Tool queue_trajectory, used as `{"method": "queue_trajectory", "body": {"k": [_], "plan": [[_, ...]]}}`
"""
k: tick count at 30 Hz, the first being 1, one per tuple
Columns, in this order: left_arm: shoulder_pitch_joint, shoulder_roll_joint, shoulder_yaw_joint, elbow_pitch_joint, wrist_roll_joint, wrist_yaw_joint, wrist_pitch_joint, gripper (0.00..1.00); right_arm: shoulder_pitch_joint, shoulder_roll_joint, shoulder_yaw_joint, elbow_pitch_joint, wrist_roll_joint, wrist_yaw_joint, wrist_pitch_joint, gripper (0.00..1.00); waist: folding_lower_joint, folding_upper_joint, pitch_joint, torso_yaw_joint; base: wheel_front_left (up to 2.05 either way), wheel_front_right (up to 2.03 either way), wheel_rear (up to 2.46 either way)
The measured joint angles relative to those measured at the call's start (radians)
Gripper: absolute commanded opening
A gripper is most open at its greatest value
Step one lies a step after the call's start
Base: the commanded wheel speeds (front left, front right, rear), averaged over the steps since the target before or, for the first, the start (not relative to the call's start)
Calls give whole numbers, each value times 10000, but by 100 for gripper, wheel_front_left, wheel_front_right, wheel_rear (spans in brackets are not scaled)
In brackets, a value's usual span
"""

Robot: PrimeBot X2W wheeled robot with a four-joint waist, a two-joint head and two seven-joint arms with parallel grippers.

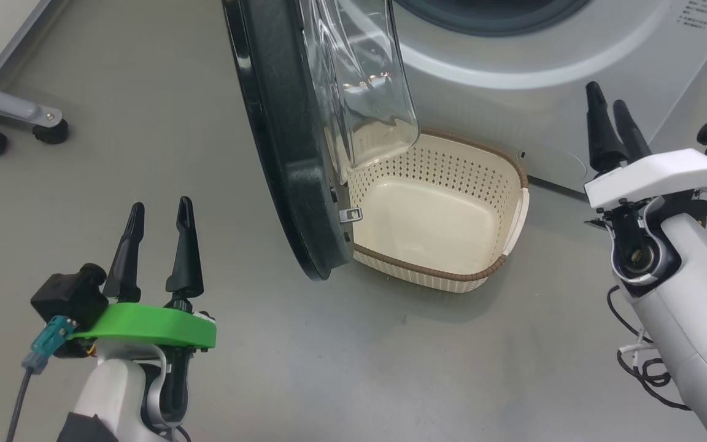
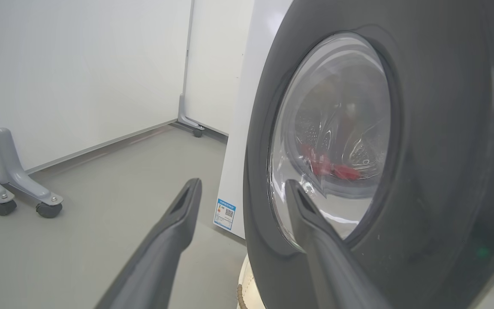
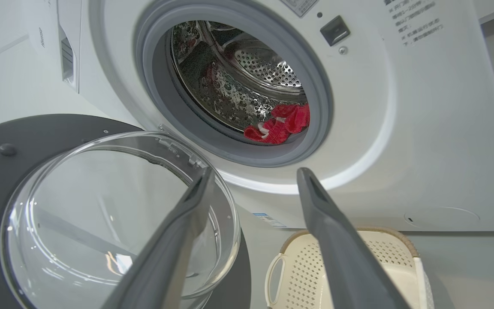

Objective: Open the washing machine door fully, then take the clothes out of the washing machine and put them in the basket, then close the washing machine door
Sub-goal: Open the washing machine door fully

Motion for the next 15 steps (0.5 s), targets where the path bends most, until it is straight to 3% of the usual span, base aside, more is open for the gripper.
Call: {"method": "queue_trajectory", "body": {"k": [2,5,10,15], "plan": [[0,0,35,2,0,-4,0,100,133,-190,31,196,-593,0,-652,100,0,0,-15,-30,0,0,0],[0,-2,50,8,8,-10,0,100,230,-460,115,385,-1544,-31,-652,100,0,0,-39,-79,0,0,0],[0,-2,82,19,157,-88,0,100,215,-794,221,284,-3369,-654,-337,100,0,0,-79,-168,0,0,0],[1,-2,199,23,290,-90,0,100,101,-1058,-874,-955,-5718,-1446,-267,100,0,0,-110,-266,0,0,0]]}}
